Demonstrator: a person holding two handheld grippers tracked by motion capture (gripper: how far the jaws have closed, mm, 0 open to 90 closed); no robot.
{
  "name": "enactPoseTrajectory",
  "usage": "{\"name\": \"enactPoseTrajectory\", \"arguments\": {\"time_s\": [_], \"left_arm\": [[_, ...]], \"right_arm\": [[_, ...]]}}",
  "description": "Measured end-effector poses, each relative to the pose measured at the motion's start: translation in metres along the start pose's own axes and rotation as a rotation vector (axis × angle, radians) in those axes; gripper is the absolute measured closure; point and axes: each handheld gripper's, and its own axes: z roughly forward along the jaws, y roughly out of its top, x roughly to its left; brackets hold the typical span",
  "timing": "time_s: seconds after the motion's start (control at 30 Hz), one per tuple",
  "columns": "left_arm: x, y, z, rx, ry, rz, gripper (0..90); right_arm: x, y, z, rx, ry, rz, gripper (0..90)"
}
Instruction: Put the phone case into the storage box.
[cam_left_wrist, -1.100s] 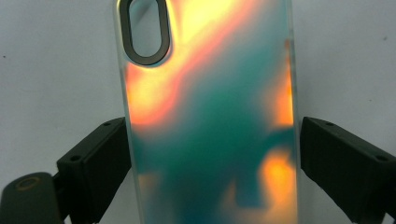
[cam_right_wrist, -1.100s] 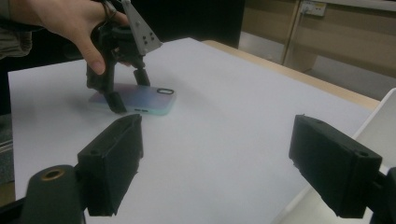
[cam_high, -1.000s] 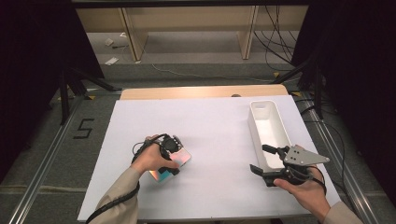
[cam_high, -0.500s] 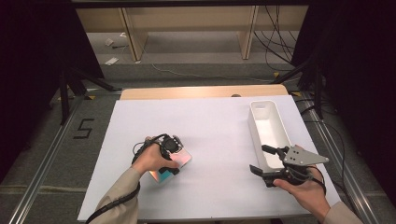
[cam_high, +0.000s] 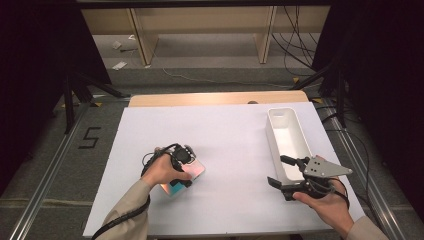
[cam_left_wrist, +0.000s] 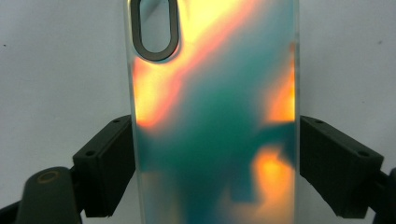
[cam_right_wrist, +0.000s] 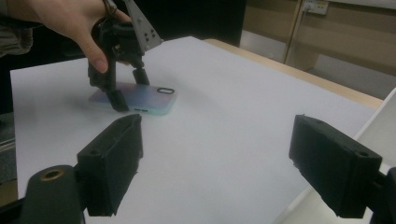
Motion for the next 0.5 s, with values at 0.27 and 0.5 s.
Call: {"name": "enactPoseTrajectory", "arguments": {"time_s": [0.27, 0.5], "left_arm": [[-0.0002, -0.0025, -0.0013, -0.012, 0.004, 0.008, 16.3], [-0.0008, -0.0035, -0.0091, -0.055, 0.007, 0.009, 16.4]], "right_arm": [[-0.0002, 0.0001, -0.0002, -0.003, -0.001, 0.000, 18.1], [-0.0002, 0.0001, -0.0001, -0.003, -0.004, 0.000, 18.1]]}}
